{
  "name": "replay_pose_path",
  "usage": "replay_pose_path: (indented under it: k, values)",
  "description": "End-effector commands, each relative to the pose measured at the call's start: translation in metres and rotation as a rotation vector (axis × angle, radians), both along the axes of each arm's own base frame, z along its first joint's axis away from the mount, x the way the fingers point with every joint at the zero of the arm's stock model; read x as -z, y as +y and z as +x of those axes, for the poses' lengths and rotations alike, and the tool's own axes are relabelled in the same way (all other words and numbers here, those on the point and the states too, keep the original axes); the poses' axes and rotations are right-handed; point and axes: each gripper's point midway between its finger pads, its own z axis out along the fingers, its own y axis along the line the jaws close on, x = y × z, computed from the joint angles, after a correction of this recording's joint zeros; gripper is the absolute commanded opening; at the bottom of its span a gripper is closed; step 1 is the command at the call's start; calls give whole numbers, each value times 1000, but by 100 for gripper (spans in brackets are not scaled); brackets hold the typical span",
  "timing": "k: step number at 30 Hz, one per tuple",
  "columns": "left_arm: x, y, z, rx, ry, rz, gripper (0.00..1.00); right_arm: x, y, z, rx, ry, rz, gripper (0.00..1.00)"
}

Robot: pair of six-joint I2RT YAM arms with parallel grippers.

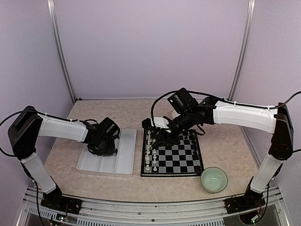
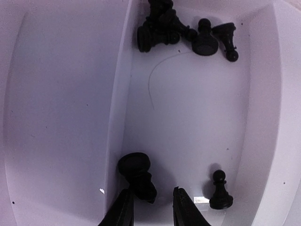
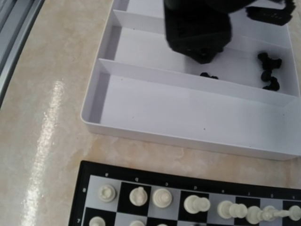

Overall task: Set up the chess pieces on the board
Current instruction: Adjust the chess pile in the storage box.

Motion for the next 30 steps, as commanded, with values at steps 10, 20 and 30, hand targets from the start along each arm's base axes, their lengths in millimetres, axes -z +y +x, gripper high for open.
replay_pose_path:
  k: [10, 20, 30]
  values:
    - [20, 31, 42, -39, 1, 162, 21, 18, 4, -8, -12, 49, -23, 39]
    - [7, 29, 85, -13, -64, 249, 3, 20, 3, -8, -13, 54, -28, 38]
    - [-40, 17, 83, 20, -101, 121, 5, 18, 2, -7, -8, 39, -28, 38]
